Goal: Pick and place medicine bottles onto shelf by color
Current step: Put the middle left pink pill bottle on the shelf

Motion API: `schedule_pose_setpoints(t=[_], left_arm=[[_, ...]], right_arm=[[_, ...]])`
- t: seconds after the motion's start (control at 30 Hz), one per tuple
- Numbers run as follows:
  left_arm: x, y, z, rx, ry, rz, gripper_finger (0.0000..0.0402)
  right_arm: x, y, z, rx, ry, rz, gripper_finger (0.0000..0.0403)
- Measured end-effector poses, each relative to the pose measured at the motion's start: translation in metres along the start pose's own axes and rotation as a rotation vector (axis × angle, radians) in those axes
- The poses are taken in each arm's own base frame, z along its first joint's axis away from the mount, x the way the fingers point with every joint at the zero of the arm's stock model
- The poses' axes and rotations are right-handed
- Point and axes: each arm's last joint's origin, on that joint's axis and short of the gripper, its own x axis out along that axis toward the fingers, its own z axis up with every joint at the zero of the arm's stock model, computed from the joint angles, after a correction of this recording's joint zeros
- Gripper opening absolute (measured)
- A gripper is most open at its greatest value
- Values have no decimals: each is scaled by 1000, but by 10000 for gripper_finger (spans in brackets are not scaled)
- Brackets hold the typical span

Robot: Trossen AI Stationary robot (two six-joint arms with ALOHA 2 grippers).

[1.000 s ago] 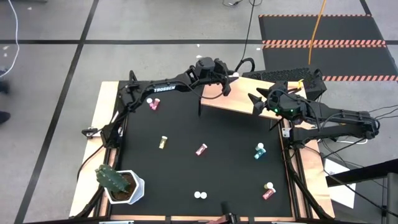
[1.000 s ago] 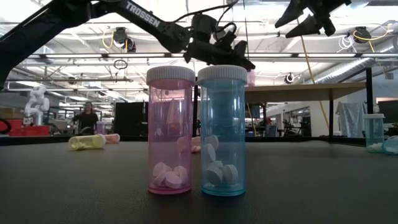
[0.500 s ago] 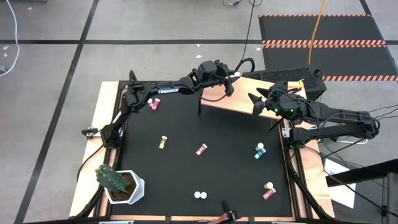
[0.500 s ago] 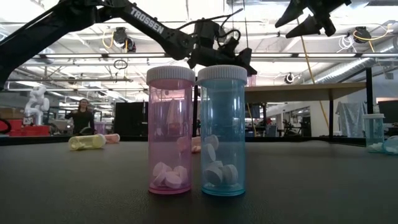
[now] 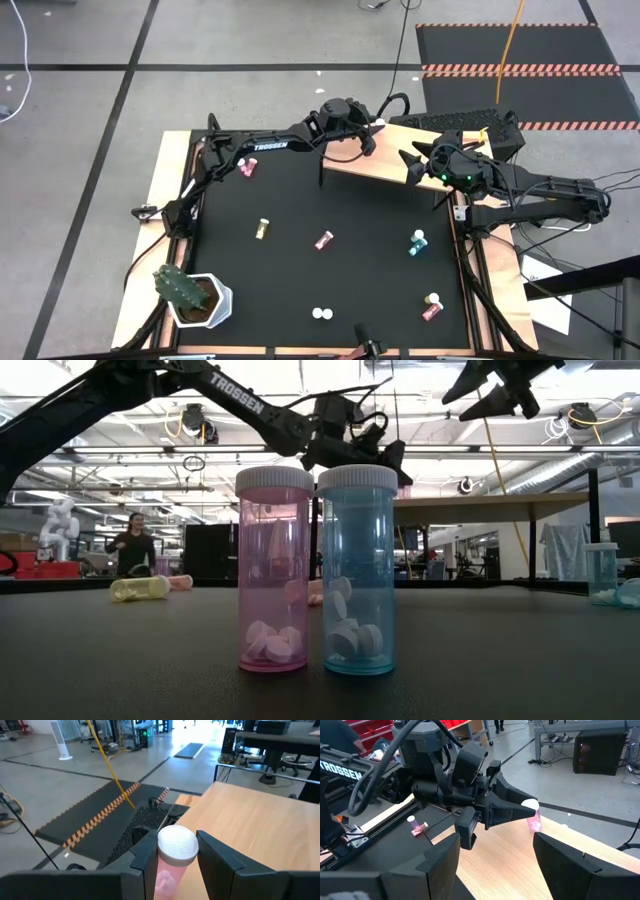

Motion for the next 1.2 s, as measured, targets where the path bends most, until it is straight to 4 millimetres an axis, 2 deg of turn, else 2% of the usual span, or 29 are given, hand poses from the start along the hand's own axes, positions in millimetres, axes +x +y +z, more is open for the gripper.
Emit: schedule_pose_setpoints(t=[0.27, 0.8, 1.03, 1.2], left_arm=[[-10, -17, 24, 39, -70, -34, 120], [-7, -14, 16, 20, -26, 39, 120], [-6, -26, 15, 52, -21, -50, 120], [-10, -32, 19, 53, -4, -63, 120]], right_arm=[[0, 0, 0, 8, 0, 1, 247], [0, 0, 0, -1, 1, 0, 247], [3, -5, 1, -179, 1, -44, 247], [15, -7, -1, -277, 55, -28, 247]])
